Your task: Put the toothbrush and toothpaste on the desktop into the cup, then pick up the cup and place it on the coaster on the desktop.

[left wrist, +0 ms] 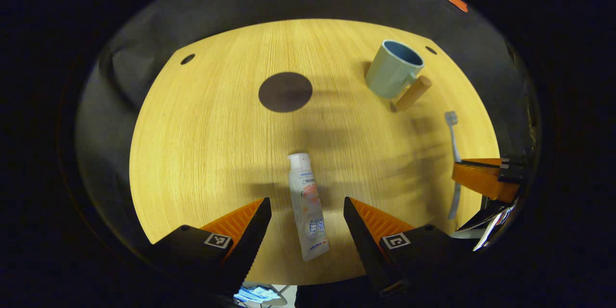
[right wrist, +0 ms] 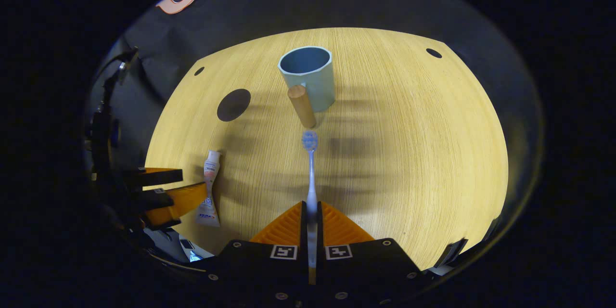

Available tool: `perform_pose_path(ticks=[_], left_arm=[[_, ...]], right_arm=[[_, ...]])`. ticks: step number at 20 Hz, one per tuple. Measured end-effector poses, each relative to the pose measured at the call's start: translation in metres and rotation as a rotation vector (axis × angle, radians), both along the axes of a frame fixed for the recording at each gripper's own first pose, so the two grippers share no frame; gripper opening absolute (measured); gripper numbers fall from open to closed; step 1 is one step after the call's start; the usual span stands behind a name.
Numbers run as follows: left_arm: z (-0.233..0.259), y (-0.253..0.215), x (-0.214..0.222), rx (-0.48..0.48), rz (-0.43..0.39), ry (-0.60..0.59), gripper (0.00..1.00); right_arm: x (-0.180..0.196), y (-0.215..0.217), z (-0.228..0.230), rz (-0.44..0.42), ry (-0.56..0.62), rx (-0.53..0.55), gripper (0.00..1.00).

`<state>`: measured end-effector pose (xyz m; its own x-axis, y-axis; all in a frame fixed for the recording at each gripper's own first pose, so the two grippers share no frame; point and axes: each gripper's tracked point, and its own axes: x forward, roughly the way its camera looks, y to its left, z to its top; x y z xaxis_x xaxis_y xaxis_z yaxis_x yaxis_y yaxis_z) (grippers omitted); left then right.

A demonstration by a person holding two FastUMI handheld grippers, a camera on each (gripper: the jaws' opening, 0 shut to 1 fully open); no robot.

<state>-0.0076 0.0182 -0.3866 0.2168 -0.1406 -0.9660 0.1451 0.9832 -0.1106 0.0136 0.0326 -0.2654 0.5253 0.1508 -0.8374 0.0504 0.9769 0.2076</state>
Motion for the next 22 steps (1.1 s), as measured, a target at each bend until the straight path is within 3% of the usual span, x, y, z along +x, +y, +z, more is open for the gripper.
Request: perform_pose_path(ticks=[3,5,6,10,11,12,14,22], left_arm=[[-0.016,0.001,0.001,-0.014,0.032,0.096,0.83],[-0.034,0.002,0.004,-0.012,0.053,0.139,0.77],[-0.037,0.004,-0.002,-0.012,0.057,0.176,0.53],[-0.037,0.007,0.005,0.014,0.004,0.157,0.48],[-0.043,0.014,0.011,0.039,0.005,0.146,0.35],[-0.033,0.012,0.01,0.017,-0.016,0.124,0.15],[-0.039,0.009,0.007,-0.011,-0.021,0.114,0.11],[-0.029,0.029,-0.008,0.006,-0.011,0.096,0.11]], right_arm=[[-0.001,-0.006,0.01,-0.016,-0.031,-0.006,0.07],[-0.003,-0.008,0.017,-0.022,-0.053,0.001,0.07],[-0.003,-0.009,0.019,-0.025,-0.062,0.008,0.07],[0.001,-0.009,0.028,-0.033,-0.093,0.038,0.07],[0.003,-0.009,0.032,-0.026,-0.117,0.041,0.07],[0.007,-0.009,0.037,-0.022,-0.134,0.046,0.07],[0.018,-0.009,0.038,-0.015,-0.167,0.062,0.07],[0.071,-0.025,0.078,0.012,-0.377,0.1,0.07]])
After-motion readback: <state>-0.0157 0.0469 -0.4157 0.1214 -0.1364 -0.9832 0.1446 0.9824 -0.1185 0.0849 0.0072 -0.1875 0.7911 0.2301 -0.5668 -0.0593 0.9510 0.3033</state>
